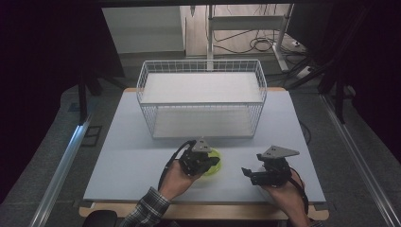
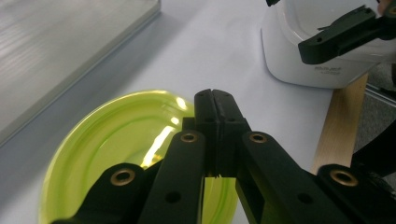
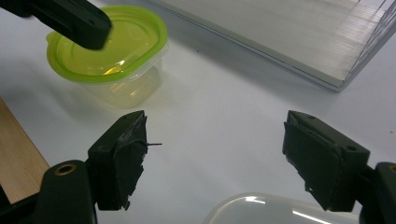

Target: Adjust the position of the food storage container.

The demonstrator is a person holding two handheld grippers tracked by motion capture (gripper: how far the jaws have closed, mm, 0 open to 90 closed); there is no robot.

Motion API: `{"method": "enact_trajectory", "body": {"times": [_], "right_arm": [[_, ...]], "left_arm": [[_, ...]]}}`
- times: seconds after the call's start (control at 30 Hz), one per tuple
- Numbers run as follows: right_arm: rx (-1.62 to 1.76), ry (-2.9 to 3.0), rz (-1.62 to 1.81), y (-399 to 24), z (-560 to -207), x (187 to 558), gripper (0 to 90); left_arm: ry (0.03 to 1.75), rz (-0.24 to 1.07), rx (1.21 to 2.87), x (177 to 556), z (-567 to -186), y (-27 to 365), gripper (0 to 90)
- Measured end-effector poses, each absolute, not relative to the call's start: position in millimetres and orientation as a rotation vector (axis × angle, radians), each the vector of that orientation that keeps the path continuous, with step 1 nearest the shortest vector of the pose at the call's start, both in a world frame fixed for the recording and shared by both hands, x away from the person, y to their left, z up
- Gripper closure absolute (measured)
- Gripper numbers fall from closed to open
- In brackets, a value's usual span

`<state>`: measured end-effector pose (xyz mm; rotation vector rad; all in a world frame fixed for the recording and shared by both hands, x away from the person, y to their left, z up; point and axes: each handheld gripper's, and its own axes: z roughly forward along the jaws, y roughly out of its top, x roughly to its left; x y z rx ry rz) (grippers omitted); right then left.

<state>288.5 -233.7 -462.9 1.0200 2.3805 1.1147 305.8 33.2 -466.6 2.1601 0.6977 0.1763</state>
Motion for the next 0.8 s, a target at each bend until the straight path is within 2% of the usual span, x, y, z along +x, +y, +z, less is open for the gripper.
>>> {"method": "enact_trajectory", "body": {"times": [0.4,0.8], "right_arm": [[1.007,2.362,1.12,-235,-462,287,22.6],[0.984,2.362,1.11,-234,-462,286,23.2]], "left_arm": [[0.675,0.202,2.26,318,-479,-1,90.0],[0.716,0.184,2.263,316,-479,19,90.0]]}}
